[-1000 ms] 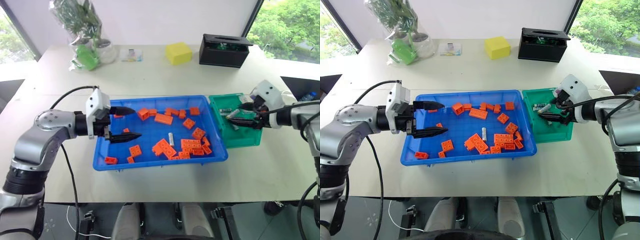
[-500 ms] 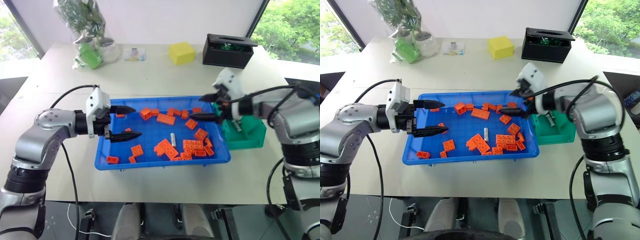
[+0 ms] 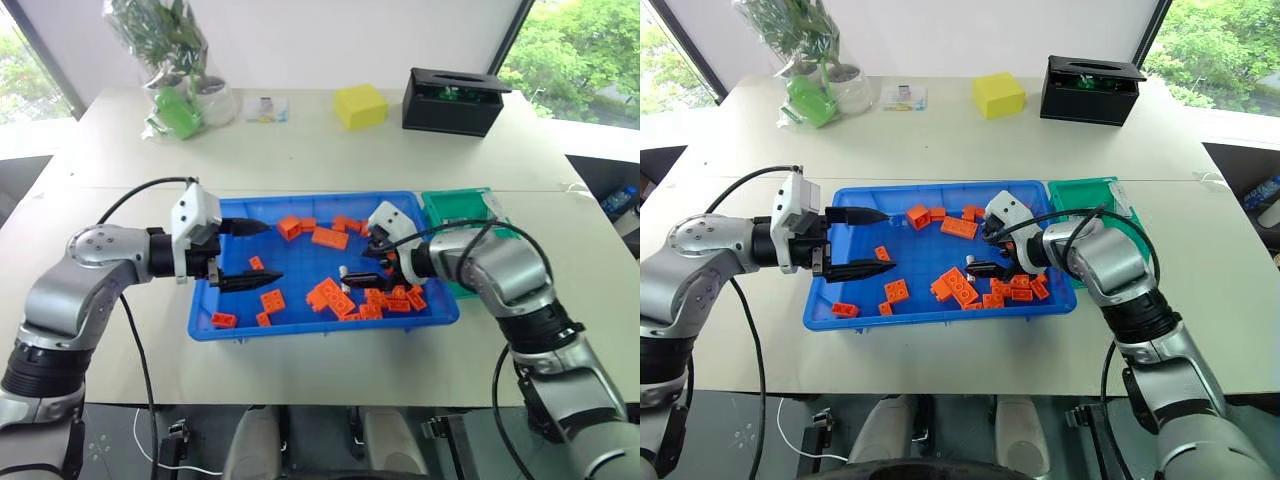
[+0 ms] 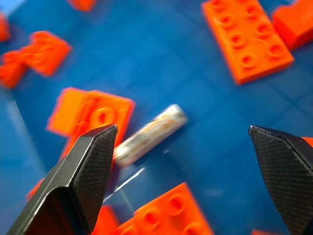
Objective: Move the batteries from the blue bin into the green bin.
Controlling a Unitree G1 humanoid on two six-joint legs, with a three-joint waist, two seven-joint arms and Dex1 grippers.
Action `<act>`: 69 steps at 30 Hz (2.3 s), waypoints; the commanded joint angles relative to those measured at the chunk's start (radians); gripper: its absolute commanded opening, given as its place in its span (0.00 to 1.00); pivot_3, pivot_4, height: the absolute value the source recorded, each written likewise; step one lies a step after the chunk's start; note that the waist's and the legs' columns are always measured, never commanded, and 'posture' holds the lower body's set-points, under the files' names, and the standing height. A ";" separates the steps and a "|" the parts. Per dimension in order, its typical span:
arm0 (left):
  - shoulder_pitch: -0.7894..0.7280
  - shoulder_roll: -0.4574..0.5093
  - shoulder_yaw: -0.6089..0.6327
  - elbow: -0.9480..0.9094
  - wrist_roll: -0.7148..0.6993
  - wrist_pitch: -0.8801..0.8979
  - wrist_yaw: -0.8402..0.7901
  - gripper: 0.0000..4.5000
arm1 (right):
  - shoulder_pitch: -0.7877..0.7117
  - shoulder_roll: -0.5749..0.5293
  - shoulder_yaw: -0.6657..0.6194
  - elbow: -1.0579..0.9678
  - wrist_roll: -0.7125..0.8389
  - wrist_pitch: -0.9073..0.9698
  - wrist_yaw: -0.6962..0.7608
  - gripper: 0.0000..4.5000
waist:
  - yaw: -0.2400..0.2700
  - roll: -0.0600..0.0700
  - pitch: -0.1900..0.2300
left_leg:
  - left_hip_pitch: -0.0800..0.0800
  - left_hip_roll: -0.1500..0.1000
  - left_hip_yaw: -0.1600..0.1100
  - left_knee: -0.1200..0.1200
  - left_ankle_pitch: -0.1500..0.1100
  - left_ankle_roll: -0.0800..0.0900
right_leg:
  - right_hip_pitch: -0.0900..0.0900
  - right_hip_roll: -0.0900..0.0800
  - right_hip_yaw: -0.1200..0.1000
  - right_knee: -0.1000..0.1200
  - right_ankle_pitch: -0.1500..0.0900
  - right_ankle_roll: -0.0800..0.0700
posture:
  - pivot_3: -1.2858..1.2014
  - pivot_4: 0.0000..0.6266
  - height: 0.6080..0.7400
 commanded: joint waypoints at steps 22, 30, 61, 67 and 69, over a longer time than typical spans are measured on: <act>-0.031 -0.004 0.032 -0.008 -0.015 -0.017 0.008 1.00 | 0.005 -0.024 0.031 -0.142 -0.022 -0.025 0.002 0.37 | 0.001 -0.001 0.000 | 0.001 0.000 0.000 0.000 0.000 0.000 | 0.001 0.000 0.000 0.000 -0.001 -0.001 | 0.52 0.24 0.97; -0.056 -0.014 0.017 0.022 -0.005 -0.030 -0.006 1.00 | 0.035 -0.103 0.020 -0.241 0.015 0.043 0.018 0.37 | 0.003 -0.001 -0.001 | 0.000 0.000 -0.001 0.000 0.000 0.000 | 0.001 0.000 0.000 0.000 -0.001 -0.001 | 0.52 0.24 0.97; -0.034 -0.006 0.025 0.041 0.001 -0.037 -0.040 1.00 | 0.005 -0.348 -0.386 -0.148 0.128 0.081 0.043 0.01 | 0.021 -0.002 -0.001 | 0.000 0.000 -0.001 0.000 0.000 0.000 | 0.001 -0.001 -0.001 -0.002 -0.001 -0.002 | 0.52 0.24 0.97; -0.041 0.002 0.044 0.064 -0.020 -0.035 -0.062 1.00 | 0.149 -0.456 -0.441 -0.035 0.078 -0.029 0.035 0.01 | 0.020 -0.002 -0.001 | -0.001 0.000 0.000 -0.001 -0.001 0.001 | 0.002 -0.001 -0.001 -0.009 -0.001 -0.002 | 0.52 0.24 0.97; -0.040 0.002 0.054 0.072 -0.028 -0.035 -0.067 1.00 | 0.161 -0.432 -0.451 0.000 0.068 -0.063 0.007 0.24 | 0.013 -0.002 0.000 | -0.001 0.000 0.001 -0.001 -0.001 0.001 | 0.002 -0.001 -0.001 -0.008 -0.001 -0.002 | 0.52 0.24 0.97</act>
